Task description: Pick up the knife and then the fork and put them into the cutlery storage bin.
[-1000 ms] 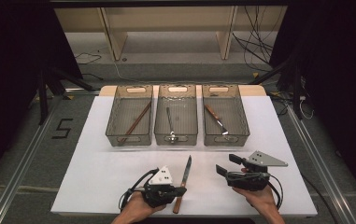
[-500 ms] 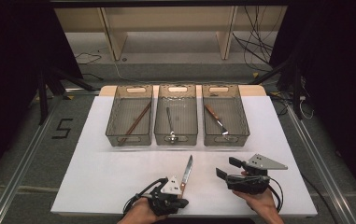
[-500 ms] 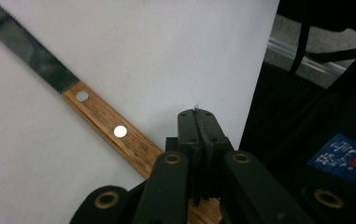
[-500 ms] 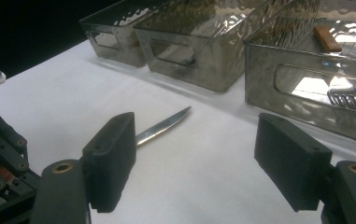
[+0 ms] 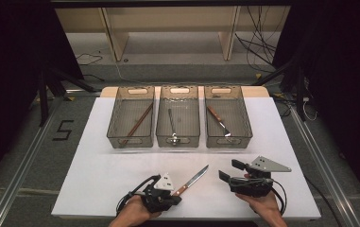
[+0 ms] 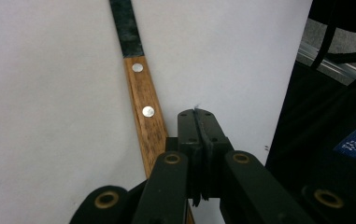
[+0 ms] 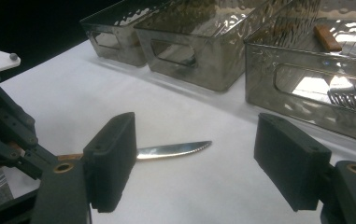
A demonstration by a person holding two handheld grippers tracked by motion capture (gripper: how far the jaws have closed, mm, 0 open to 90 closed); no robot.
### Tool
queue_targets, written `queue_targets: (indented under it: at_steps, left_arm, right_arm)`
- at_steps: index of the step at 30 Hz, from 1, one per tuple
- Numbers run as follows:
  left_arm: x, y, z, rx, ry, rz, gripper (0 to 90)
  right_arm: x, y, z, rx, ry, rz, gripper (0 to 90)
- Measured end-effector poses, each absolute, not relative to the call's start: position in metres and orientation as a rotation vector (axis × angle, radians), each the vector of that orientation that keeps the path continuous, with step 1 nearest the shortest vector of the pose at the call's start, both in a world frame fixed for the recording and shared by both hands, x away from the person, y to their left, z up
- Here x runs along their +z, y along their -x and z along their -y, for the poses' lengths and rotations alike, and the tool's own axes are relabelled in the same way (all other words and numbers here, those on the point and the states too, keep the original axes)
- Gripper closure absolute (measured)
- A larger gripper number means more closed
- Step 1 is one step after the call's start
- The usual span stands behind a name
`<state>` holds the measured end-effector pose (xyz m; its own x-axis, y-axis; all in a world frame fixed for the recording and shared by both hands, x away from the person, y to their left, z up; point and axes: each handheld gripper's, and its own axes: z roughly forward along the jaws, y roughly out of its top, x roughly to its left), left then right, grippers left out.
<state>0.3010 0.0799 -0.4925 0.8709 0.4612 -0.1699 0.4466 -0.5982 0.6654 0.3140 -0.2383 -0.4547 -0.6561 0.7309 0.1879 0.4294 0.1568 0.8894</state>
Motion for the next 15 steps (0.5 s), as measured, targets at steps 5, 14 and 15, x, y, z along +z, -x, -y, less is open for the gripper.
queue_targets:
  at_steps: [5,14,15]
  left_arm:
    - [-0.4926,-0.3032,-0.0825,0.033,-2.292,-0.657,89.1]
    - [-0.4886,-0.3049,-0.0850,0.045,-2.269,-0.671,82.9]
    - [-0.4868,-0.3050,-0.0849,0.048,-2.255,-0.675,79.5]
  right_arm:
    - [-0.4546,-0.3138,0.2382,1.500,-1.119,-2.149,30.6]
    - [-0.4540,-0.3132,0.2390,1.508,-1.124,-2.148,30.5]
    - [-0.4539,-0.3133,0.2392,1.509,-1.121,-2.147,30.4]
